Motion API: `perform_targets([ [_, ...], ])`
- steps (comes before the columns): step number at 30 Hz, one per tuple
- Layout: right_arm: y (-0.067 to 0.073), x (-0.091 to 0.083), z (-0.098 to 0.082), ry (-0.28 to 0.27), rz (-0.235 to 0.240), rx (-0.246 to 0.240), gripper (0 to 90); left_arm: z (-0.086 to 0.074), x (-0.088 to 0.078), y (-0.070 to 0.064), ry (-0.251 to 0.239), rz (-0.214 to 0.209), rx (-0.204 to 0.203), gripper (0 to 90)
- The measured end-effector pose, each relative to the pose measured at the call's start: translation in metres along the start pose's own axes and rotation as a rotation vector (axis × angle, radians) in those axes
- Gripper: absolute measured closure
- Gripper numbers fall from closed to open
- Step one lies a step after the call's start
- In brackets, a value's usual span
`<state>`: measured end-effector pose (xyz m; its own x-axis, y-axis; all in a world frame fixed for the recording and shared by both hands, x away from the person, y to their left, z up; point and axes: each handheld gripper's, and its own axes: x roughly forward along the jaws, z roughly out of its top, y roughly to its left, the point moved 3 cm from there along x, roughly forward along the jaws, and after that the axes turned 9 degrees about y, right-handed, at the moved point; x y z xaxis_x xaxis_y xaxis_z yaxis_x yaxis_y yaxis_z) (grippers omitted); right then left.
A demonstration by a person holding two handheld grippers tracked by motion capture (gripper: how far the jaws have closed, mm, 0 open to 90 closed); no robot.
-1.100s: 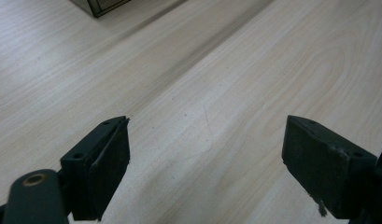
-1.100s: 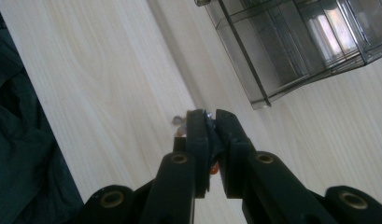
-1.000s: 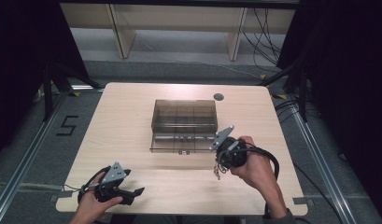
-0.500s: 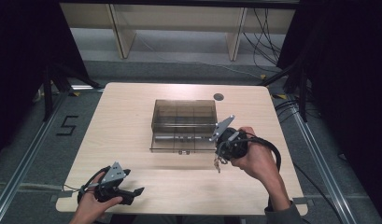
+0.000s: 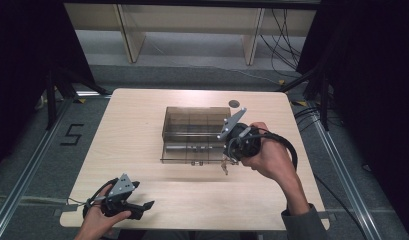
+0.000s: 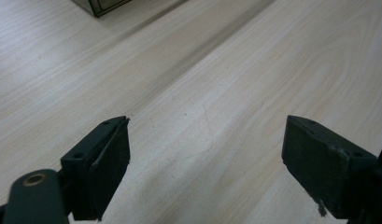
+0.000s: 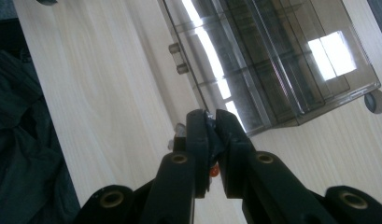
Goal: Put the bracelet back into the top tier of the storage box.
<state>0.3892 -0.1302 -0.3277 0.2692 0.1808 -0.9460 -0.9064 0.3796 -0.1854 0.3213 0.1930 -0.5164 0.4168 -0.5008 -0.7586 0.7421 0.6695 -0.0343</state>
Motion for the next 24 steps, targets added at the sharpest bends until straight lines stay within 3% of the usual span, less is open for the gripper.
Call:
perform_targets([
  [4,-0.001,-0.003,0.006,0.011,0.004,0.004,85.1,0.001,0.000,0.000,-0.009,0.000,-0.003,15.3],
  [5,-0.004,-0.004,0.009,0.006,0.003,-0.020,85.1,0.000,0.000,-0.001,-0.002,-0.003,-0.019,15.3],
  [7,-0.005,-0.006,0.011,0.011,0.003,-0.001,85.1,0.000,0.001,0.000,0.005,0.006,-0.013,15.3],
  [8,-0.005,-0.006,0.011,0.011,0.003,-0.001,85.1,0.001,0.000,0.001,0.001,0.008,0.005,15.3],
  [13,-0.013,-0.008,0.018,0.016,-0.002,-0.019,85.1,0.000,0.000,0.001,-0.002,0.003,0.003,15.3],
  [16,-0.018,-0.007,0.020,0.020,-0.003,-0.012,85.1,0.000,0.001,0.000,0.004,0.007,-0.012,15.3],
  [20,-0.023,-0.003,0.023,0.028,0.001,0.011,85.1,0.001,0.000,0.000,-0.010,-0.001,-0.004,15.3],
  [21,-0.025,-0.002,0.023,0.031,0.001,0.016,85.1,0.000,0.001,-0.001,-0.008,-0.006,-0.019,15.3],
  [24,-0.033,0.006,0.026,0.039,0.000,0.024,85.1,0.001,0.000,0.000,-0.011,-0.001,-0.005,15.3],
])
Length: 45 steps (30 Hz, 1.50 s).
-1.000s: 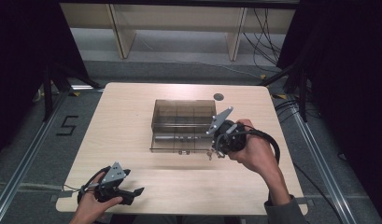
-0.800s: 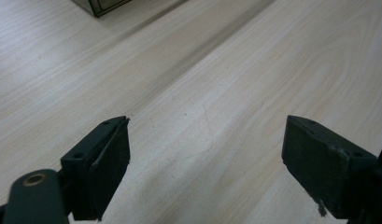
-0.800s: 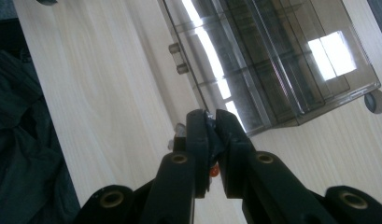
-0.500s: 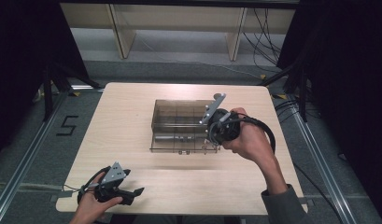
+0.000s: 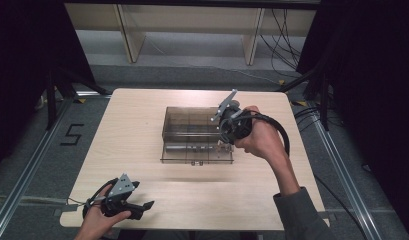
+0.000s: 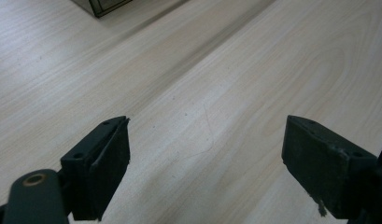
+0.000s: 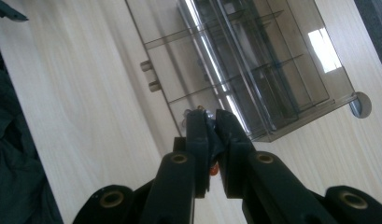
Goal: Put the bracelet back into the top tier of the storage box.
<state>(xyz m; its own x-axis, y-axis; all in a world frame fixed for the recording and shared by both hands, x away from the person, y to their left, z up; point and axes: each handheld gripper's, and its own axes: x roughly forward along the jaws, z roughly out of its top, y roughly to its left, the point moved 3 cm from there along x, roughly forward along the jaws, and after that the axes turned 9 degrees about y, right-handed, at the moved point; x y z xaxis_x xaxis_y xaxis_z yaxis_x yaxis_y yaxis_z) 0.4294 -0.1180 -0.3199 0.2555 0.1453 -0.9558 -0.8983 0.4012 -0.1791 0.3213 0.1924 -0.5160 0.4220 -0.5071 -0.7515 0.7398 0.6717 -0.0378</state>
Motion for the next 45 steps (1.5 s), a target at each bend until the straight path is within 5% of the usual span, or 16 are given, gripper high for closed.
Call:
perform_targets([
  [28,-0.015,0.074,0.004,0.107,0.098,0.081,85.0,-0.001,0.000,-0.001,0.004,-0.001,-0.011,15.2],
  [41,-0.018,0.107,-0.004,0.149,0.129,0.058,84.5,-0.001,-0.001,0.000,0.006,0.001,-0.002,15.2],
  [45,-0.018,0.110,-0.005,0.155,0.121,0.075,78.0,-0.001,0.000,-0.001,0.004,0.001,-0.014,15.2],
])
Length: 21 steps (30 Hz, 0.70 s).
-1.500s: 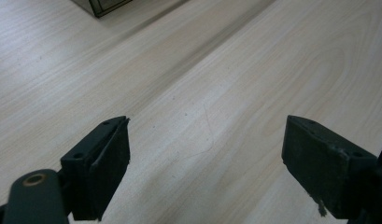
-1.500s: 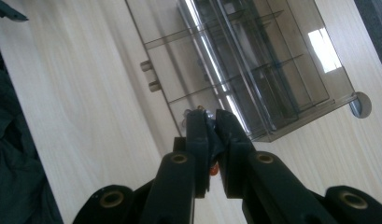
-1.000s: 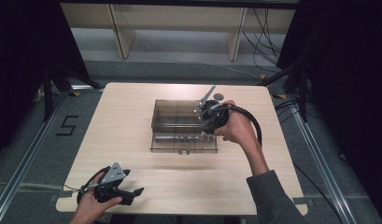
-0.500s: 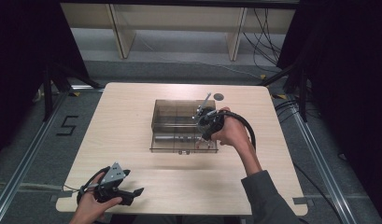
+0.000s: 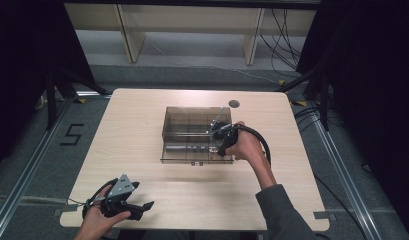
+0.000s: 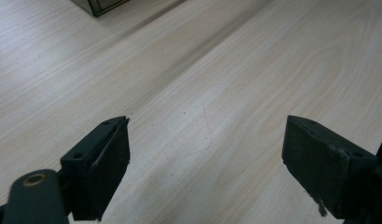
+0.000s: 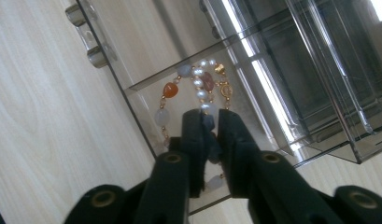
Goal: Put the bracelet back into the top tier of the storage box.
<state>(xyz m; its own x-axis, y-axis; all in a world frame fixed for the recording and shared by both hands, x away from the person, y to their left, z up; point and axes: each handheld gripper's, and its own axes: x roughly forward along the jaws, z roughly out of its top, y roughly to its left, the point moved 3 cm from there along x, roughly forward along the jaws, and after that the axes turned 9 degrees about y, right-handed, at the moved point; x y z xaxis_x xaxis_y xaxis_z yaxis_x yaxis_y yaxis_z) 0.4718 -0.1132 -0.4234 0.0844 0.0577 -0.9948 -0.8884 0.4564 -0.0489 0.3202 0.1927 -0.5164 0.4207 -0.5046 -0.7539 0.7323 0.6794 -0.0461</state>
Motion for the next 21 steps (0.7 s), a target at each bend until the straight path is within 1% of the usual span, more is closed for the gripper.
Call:
perform_targets([
  [1,0.000,-0.001,0.000,-0.002,-0.009,0.013,77.7,0.001,0.000,0.000,-0.004,-0.001,0.006,15.2],
  [2,0.000,-0.003,0.000,-0.012,-0.015,0.008,76.6,0.000,-0.001,0.001,0.003,0.000,0.015,15.2],
  [3,0.000,-0.004,0.000,-0.025,-0.018,0.008,75.8,0.000,0.000,-0.001,-0.003,-0.003,-0.004,15.2],
  [4,0.000,-0.005,-0.001,-0.031,-0.017,0.017,75.5,0.000,0.000,0.000,-0.001,-0.003,0.001,15.2],
  [5,0.000,-0.006,-0.001,-0.035,-0.022,0.012,74.7,0.000,0.000,0.000,-0.001,-0.001,0.000,15.2],
  [6,0.000,-0.008,-0.002,-0.046,-0.033,0.018,74.6,0.000,-0.001,0.001,0.002,0.002,0.016,15.2],
  [7,0.000,-0.010,-0.002,-0.047,-0.031,0.023,74.6,0.000,-0.001,0.001,0.002,0.002,0.013,15.2],
  [8,0.000,-0.011,-0.003,-0.053,-0.029,0.017,74.0,0.000,-0.001,0.001,0.004,0.002,0.014,15.2],
  [9,0.000,-0.013,-0.004,-0.057,-0.034,0.026,73.3,0.000,0.000,0.000,-0.002,-0.002,-0.003,15.2],
  [11,0.000,-0.015,-0.006,-0.067,-0.038,0.022,71.8,0.000,0.000,0.000,-0.003,0.000,0.008,15.2],
  [13,0.000,-0.016,-0.009,-0.085,-0.037,0.026,70.8,0.000,0.000,0.000,-0.002,-0.003,-0.002,15.2],
  [14,0.001,-0.017,-0.010,-0.087,-0.040,0.039,70.0,0.000,0.000,-0.001,-0.001,-0.003,-0.001,15.2],
  [15,0.000,-0.017,-0.011,-0.091,-0.041,0.023,69.3,0.000,0.001,-0.001,0.001,-0.006,-0.003,15.2],
  [16,0.000,-0.018,-0.012,-0.097,-0.042,0.029,68.6,0.000,0.000,0.000,0.000,0.001,0.008,15.2],
  [17,0.001,-0.019,-0.013,-0.102,-0.046,0.040,67.5,0.001,0.000,0.000,-0.003,0.000,0.005,15.2],
  [18,0.001,-0.020,-0.014,-0.112,-0.047,0.036,66.5,0.000,0.000,0.000,-0.003,0.000,0.008,15.2],
  [19,0.001,-0.021,-0.014,-0.114,-0.047,0.030,65.5,0.000,0.000,0.000,0.000,-0.002,-0.003,15.2],
  [20,0.003,-0.021,-0.015,-0.115,-0.043,0.046,64.5,0.000,0.001,-0.001,0.001,-0.008,-0.004,15.2],
  [21,0.002,-0.022,-0.016,-0.122,-0.047,0.040,63.9,0.000,0.001,0.000,0.000,-0.005,-0.003,15.2],
])
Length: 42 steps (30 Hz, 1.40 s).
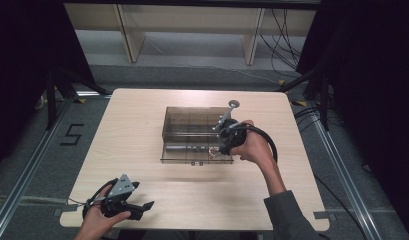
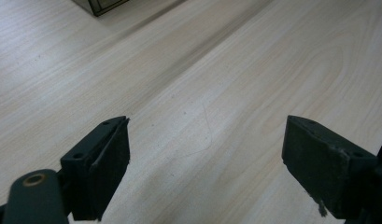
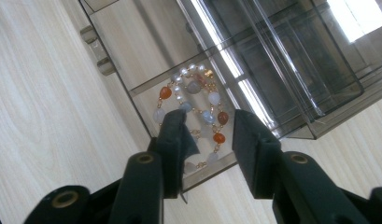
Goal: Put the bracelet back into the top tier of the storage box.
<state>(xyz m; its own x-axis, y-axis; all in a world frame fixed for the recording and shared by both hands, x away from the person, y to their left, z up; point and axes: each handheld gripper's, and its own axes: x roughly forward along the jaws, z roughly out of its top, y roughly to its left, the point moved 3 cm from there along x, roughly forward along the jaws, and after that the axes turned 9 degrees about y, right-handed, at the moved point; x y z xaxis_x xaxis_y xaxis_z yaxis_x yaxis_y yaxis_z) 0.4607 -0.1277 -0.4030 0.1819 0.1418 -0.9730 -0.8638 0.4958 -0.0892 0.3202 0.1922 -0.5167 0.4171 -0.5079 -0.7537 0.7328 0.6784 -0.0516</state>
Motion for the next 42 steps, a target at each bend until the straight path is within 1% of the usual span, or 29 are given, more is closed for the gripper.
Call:
perform_targets([
  [2,0.001,-0.001,-0.002,-0.009,-0.002,0.016,60.8,0.000,-0.001,0.001,-0.004,0.004,0.013,15.2],
  [3,0.001,-0.002,-0.003,-0.011,-0.002,0.013,59.2,0.000,0.000,0.000,-0.002,0.004,-0.001,15.2],
  [4,0.001,-0.003,-0.004,-0.013,-0.015,0.022,58.0,0.000,0.000,0.000,0.000,0.005,0.006,15.2],
  [6,0.001,-0.005,-0.005,-0.034,-0.009,0.025,54.1,0.000,-0.001,0.001,-0.003,0.006,0.007,15.2],
  [8,0.003,-0.006,-0.007,-0.052,-0.009,0.043,48.2,0.000,0.000,0.000,-0.001,0.003,0.000,15.2],
  [9,0.004,-0.007,-0.009,-0.063,-0.019,0.040,43.7,0.000,0.000,0.000,0.000,0.003,0.001,15.2],
  [10,0.005,-0.007,-0.010,-0.072,-0.019,0.052,42.3,0.000,-0.001,0.001,-0.001,0.006,0.011,15.2],
  [11,0.005,-0.007,-0.012,-0.082,-0.012,0.063,41.6,0.000,-0.001,0.001,-0.002,0.005,0.009,15.2],
  [14,0.005,-0.008,-0.018,-0.107,-0.021,0.084,37.3,0.000,0.000,0.001,0.000,0.004,0.012,15.2],
  [15,0.006,-0.008,-0.020,-0.108,-0.017,0.105,36.8,0.000,0.000,0.001,-0.001,0.004,0.015,15.2],
  [16,0.005,-0.007,-0.021,-0.122,-0.026,0.096,36.3,0.000,0.000,0.001,-0.002,0.005,0.015,15.2],
  [18,0.006,-0.007,-0.025,-0.136,-0.023,0.117,35.4,0.000,0.000,0.001,-0.001,0.004,0.013,15.2],
  [19,0.007,-0.007,-0.027,-0.140,-0.021,0.137,35.1,0.000,-0.001,0.002,0.009,0.008,0.024,15.2],
  [23,0.010,-0.007,-0.034,-0.175,-0.017,0.149,33.9,0.000,-0.001,0.002,0.008,0.008,0.024,15.2],
  [24,0.010,-0.007,-0.037,-0.189,-0.025,0.139,33.3,0.000,0.000,0.001,0.000,0.005,0.015,15.2],
  [25,0.011,-0.008,-0.040,-0.202,-0.031,0.135,33.2,0.000,-0.001,0.003,0.010,0.018,0.026,15.2],
  [26,0.013,-0.008,-0.044,-0.210,-0.030,0.158,33.0,0.000,-0.001,0.003,0.009,0.015,0.023,15.2],
  [28,0.014,-0.008,-0.052,-0.233,-0.029,0.165,32.9,0.000,0.000,0.003,0.012,0.016,0.027,15.2],
  [31,0.019,-0.007,-0.061,-0.238,-0.017,0.191,32.4,0.000,-0.001,0.002,0.012,0.010,0.026,15.2],
  [32,0.019,-0.006,-0.063,-0.242,-0.018,0.187,32.4,0.000,0.000,0.002,0.007,0.009,0.020,15.2],
  [33,0.021,-0.005,-0.066,-0.230,-0.013,0.202,32.2,0.000,0.000,0.002,0.008,0.012,0.022,15.2],
  [34,0.021,-0.005,-0.067,-0.233,-0.014,0.196,32.0,0.000,0.000,0.001,0.012,0.011,0.005,15.2],
  [36,0.021,-0.004,-0.070,-0.264,-0.032,0.182,30.8,0.000,0.001,-0.001,-0.002,0.001,-0.007,15.2],
  [37,0.021,-0.004,-0.072,-0.266,-0.029,0.181,30.2,0.001,0.000,0.000,-0.002,0.005,0.008,15.2],
  [38,0.021,-0.003,-0.074,-0.268,-0.019,0.180,30.0,0.000,0.000,-0.001,-0.001,-0.001,-0.004,15.2],
  [39,0.023,-0.001,-0.076,-0.284,-0.022,0.210,29.3,0.000,0.000,-0.001,0.000,-0.002,-0.003,15.2],
  [40,0.024,-0.001,-0.078,-0.275,-0.018,0.214,28.9,0.000,0.000,-0.001,0.001,0.001,-0.002,15.2],
  [41,0.025,0.001,-0.079,-0.294,-0.021,0.231,28.8,0.000,0.000,0.000,0.001,0.007,0.005,15.2],
  [42,0.024,0.002,-0.081,-0.308,-0.032,0.216,28.6,0.000,-0.001,0.000,0.003,0.006,0.007,15.2],
])
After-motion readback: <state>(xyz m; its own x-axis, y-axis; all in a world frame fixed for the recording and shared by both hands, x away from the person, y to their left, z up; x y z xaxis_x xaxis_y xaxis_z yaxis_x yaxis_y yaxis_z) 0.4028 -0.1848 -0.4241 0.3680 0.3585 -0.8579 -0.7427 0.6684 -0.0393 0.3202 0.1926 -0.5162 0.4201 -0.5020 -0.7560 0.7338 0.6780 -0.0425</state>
